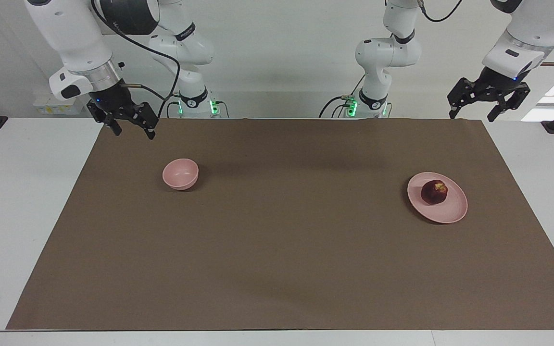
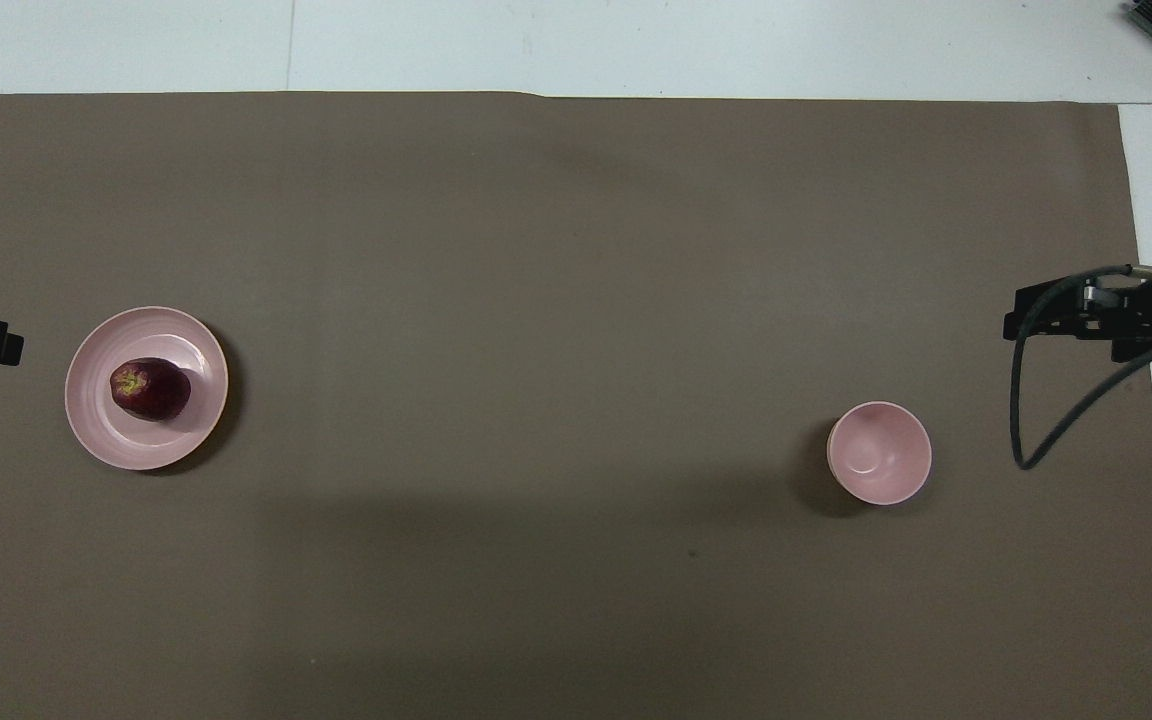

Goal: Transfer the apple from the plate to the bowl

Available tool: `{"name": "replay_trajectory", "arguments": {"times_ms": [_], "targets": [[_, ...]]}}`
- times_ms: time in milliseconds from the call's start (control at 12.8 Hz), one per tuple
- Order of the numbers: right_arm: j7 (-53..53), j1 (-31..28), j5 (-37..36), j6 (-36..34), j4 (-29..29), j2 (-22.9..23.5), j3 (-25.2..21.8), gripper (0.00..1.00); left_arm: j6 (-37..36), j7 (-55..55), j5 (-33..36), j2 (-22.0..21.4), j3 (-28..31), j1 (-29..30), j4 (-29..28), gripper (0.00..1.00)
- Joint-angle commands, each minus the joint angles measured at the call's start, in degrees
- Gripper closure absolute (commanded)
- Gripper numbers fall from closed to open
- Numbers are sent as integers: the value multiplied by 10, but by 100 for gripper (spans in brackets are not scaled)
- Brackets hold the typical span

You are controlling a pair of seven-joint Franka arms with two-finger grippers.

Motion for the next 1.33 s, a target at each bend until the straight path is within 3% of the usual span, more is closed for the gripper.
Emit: {"name": "replay_trajectory", "arguments": {"times_ms": [0, 941, 1255], "targets": [[-7, -4, 10, 3, -6, -6, 1, 0, -6, 4, 6, -3, 2, -3, 3, 0], [-7, -4, 10, 3, -6, -6, 1, 0, 18, 9, 1, -16, 1, -1, -22, 0], [-7, -4, 10, 3, -6, -6, 1, 0, 117, 8, 0, -27, 2, 4, -105, 0]]}}
